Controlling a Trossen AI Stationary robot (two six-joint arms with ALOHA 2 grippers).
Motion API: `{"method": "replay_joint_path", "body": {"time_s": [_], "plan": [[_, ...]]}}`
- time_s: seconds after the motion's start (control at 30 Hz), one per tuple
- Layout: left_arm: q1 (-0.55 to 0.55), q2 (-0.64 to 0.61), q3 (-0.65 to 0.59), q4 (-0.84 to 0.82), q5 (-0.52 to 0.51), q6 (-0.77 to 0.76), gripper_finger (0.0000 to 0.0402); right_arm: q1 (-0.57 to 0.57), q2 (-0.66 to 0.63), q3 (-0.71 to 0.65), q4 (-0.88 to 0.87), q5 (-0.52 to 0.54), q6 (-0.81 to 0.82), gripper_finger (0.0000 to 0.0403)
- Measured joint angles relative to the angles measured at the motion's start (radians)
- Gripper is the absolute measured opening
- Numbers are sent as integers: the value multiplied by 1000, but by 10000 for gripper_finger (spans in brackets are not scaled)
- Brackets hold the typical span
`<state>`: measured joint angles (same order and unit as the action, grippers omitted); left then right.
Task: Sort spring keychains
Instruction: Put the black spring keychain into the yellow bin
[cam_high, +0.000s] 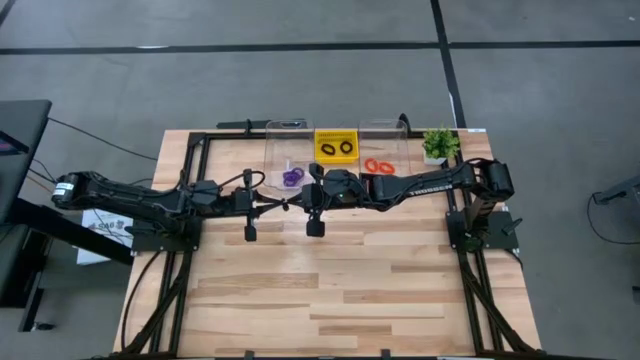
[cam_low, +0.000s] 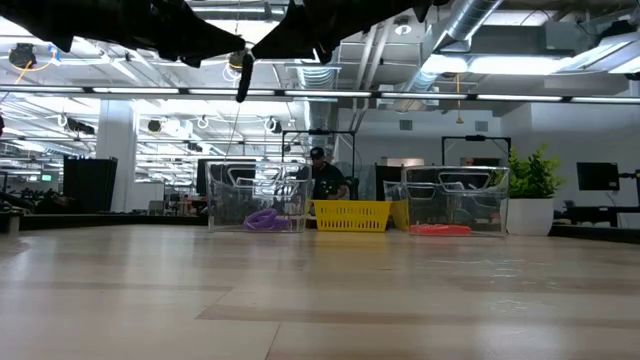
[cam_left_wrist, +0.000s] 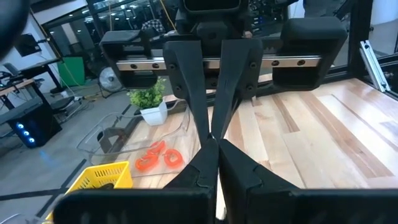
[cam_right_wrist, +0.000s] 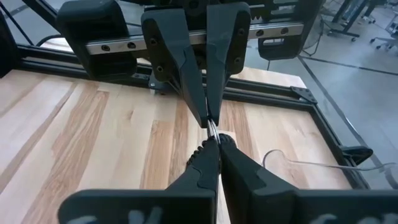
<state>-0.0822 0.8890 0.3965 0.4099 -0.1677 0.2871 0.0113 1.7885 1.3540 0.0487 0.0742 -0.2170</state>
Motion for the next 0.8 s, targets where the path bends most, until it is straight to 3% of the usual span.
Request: {"method": "replay_joint_path", "body": {"time_s": [0.3,0.6,0.8], "plan": [[0,0,0,-4,-23,-31,14,2,0,0,0,3,9,1],[21,0,1,-38,-69,-50,76,-7,0,0,-18,4,10,0],[92,0,1,-113,-80,-155,89,-50,0,0,-123,43,9,0]]}}
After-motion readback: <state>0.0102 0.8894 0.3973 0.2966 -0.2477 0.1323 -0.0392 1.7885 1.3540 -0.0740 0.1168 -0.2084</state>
